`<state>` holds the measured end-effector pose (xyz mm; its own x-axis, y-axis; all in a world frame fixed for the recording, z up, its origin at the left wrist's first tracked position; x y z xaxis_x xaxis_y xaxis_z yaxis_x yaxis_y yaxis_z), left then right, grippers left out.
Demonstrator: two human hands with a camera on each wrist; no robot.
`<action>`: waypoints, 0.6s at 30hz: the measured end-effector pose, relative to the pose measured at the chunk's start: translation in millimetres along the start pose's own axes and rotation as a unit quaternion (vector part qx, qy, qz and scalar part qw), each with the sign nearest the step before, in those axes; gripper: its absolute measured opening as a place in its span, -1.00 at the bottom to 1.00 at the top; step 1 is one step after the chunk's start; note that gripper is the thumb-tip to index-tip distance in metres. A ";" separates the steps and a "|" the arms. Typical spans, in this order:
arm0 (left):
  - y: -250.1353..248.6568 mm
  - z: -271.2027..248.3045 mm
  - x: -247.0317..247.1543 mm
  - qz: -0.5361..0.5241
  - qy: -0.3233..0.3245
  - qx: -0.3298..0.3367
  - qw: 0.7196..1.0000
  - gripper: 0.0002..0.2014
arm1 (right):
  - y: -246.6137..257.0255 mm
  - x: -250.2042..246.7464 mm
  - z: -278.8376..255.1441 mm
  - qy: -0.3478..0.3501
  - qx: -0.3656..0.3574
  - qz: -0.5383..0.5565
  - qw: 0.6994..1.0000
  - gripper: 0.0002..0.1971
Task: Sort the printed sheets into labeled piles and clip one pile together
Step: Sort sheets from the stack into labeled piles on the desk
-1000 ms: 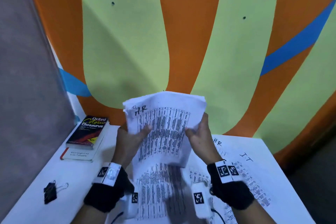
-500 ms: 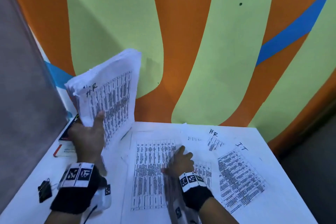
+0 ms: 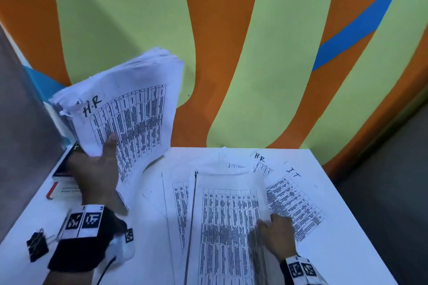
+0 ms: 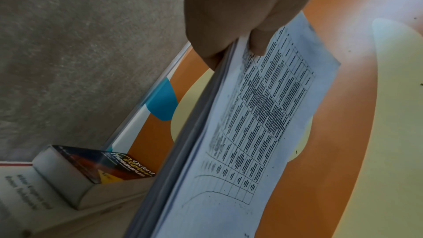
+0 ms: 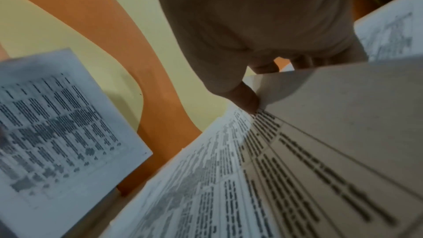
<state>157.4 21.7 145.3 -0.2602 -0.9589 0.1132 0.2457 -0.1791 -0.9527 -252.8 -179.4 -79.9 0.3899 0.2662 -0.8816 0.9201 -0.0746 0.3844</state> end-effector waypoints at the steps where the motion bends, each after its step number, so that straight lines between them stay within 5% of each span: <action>1: -0.8 -2.5 4.0 0.000 0.008 -0.002 1.000 -0.55 | -1.8 4.8 1.4 0.000 0.002 0.000 1.000 -0.73; 6: 1.8 -12.6 11.8 -0.013 0.017 -0.017 1.000 -0.53 | 8.7 8.3 2.1 0.006 -0.007 0.037 0.999 -0.92; 10: 2.6 -12.4 10.5 -0.045 0.024 0.001 0.999 -0.53 | 8.6 -16.0 -2.2 -0.025 -0.002 0.121 0.992 -0.71; 14: -0.1 -10.7 4.3 -0.041 0.036 0.021 0.998 -0.50 | 24.2 -78.8 -3.5 -0.112 -0.074 0.089 0.987 -0.91; 18: 12.7 -4.6 -7.6 -0.045 0.026 0.009 0.999 -0.61 | 45.2 -144.7 -13.3 -0.150 -0.177 0.130 0.964 -0.81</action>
<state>158.2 27.7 131.1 -0.3311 -0.9256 0.1835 0.2353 -0.2693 -0.9339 -268.1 -208.5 68.7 0.6470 -0.0104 -0.7624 0.7407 0.2457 0.6253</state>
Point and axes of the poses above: each hand's wrist, its own z-axis towards the middle knuckle, its own x-axis out of the palm, y = z × x, the point moved 10 cm from there along z, towards the middle knuckle, and after that the axes turned 5 degrees about -z, right-handed, at the moved point
